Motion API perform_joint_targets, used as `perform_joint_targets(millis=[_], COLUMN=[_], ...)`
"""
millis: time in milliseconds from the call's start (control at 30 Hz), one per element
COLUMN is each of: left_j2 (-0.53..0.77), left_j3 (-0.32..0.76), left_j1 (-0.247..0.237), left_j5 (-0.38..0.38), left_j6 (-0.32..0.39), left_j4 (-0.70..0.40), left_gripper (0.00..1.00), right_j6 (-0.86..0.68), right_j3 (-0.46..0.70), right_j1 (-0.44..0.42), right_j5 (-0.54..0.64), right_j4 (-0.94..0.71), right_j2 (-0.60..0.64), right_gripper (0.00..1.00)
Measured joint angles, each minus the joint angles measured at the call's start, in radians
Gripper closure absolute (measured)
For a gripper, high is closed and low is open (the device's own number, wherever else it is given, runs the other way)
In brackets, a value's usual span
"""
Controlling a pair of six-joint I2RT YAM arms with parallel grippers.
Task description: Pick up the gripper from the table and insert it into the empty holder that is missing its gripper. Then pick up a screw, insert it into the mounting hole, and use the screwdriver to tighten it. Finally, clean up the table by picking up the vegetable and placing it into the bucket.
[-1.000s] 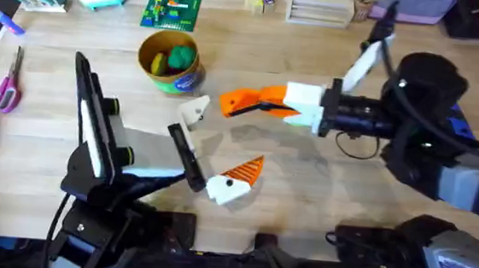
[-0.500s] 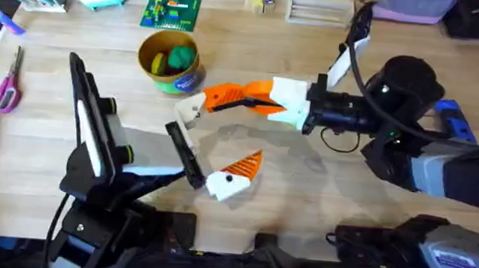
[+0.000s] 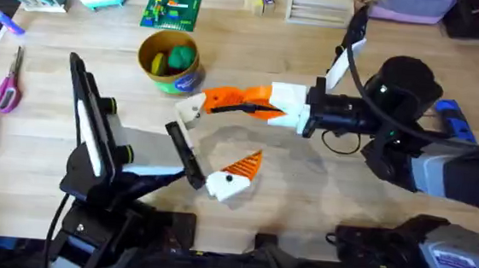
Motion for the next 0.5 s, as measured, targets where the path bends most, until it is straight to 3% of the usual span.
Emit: perform_joint_targets(millis=[500], left_j2=[0.0], left_j3=[0.0], left_j1=[-0.004], left_j5=[0.032], left_j6=[-0.004], left_j4=[-0.001], left_gripper=[0.009], right_j6=[-0.086], right_j3=[0.0], right_j1=[-0.073], right_j5=[-0.168], right_j4=[-0.068], right_j2=[0.0], right_gripper=[0.989])
